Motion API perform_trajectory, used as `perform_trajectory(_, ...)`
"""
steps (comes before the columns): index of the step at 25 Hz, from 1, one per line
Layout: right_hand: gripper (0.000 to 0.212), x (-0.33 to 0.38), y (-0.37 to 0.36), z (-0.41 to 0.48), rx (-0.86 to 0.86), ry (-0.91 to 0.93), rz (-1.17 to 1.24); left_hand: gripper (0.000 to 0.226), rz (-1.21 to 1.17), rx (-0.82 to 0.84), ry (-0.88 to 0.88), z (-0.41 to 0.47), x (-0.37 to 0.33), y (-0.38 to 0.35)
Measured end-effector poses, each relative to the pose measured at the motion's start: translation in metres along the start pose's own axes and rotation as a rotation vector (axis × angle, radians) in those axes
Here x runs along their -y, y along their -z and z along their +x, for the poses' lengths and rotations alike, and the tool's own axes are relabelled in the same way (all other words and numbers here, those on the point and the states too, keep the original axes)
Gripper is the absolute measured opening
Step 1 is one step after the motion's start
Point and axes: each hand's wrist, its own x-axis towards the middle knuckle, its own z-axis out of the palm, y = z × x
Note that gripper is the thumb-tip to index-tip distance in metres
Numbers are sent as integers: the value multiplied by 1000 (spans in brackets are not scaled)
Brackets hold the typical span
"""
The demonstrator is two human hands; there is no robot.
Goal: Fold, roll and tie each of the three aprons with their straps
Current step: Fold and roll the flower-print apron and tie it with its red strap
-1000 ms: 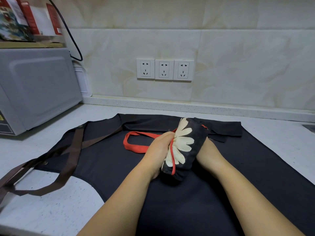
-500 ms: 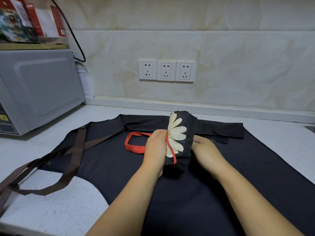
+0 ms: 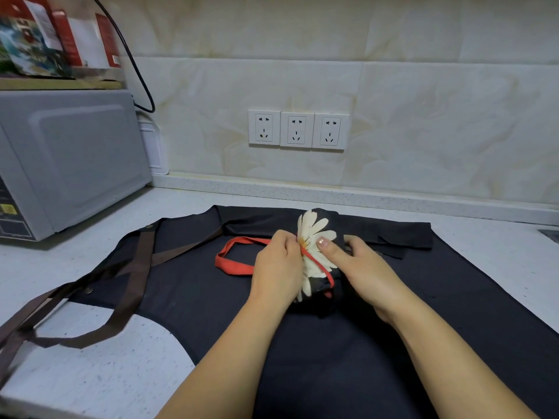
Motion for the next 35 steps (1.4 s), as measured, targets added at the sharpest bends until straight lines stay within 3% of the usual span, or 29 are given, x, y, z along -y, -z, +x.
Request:
perform_trajectory(2,65,-7,11,4,-43,-67,-1,21,232,151,-46,2,6,2)
perform_trajectory(4,68,-15,22,11,-95,-111,-91,13,202,273,-60,4,11,1)
perform_trajectory(7,19,-18,26,14,-73,-101,-106,1,12,339,-71,9,17,1)
perform_trajectory(9,8,-18,22,12,-5,-102,-7,3,-58,369,-12,8,15,2)
perform_trajectory(11,10,-17,21,11,-3,-102,36,17,-68,367,65,4,8,4)
perform_trajectory(14,12,-16,16,8,2,-77,22,59,39,353,125,-5,-1,4)
perform_trajectory(17,5,-10,12,6,65,-94,231,69,94,366,177,-6,-3,4)
perform_trajectory(20,15,-10,12,9,65,-193,521,70,-41,376,250,-1,-1,8)
perform_trajectory(22,20,-14,14,12,21,-258,476,72,-167,369,253,1,3,6)
perform_trajectory(25,28,-13,10,10,174,-290,633,71,-396,347,235,7,6,2)
perform_trajectory(27,28,-11,8,9,232,-204,777,66,-597,410,216,7,3,4)
perform_trajectory(30,35,-13,6,10,134,-28,751,61,-732,490,167,4,0,3)
perform_trajectory(35,49,-17,4,8,120,17,685,35,-895,445,221,-7,-8,-5)
